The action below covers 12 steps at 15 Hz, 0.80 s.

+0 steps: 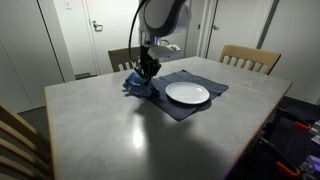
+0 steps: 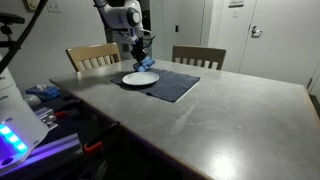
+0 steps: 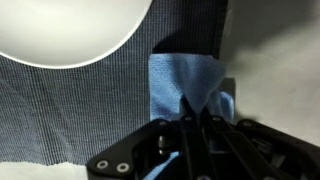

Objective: Wipe the plate with the towel

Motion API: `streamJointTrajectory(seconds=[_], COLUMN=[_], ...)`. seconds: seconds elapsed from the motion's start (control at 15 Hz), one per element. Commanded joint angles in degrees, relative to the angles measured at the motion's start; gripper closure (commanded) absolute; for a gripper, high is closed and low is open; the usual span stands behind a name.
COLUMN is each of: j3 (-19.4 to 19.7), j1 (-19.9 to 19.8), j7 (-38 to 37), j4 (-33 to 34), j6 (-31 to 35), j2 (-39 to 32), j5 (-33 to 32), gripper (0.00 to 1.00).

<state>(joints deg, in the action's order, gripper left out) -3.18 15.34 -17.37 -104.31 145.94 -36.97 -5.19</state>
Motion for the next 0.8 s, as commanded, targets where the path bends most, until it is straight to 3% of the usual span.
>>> streamJointTrajectory(seconds=[0.0, 0.13, 0.67, 0.73], j3=[1.3, 1.9, 0.8, 0.3], j1=[1.2, 2.3, 4.8, 4.7], j7=[0.3, -0.9, -3.5, -3.7], j4=[1.3, -1.3, -10.8, -11.5], j6=[-6.5, -7.9, -7.8, -8.5], j2=[1.4, 4.5, 16.0, 17.1], j5=[-0.6, -2.2, -7.9, -7.8], gripper=[0.68, 0.60, 0.03, 0.01])
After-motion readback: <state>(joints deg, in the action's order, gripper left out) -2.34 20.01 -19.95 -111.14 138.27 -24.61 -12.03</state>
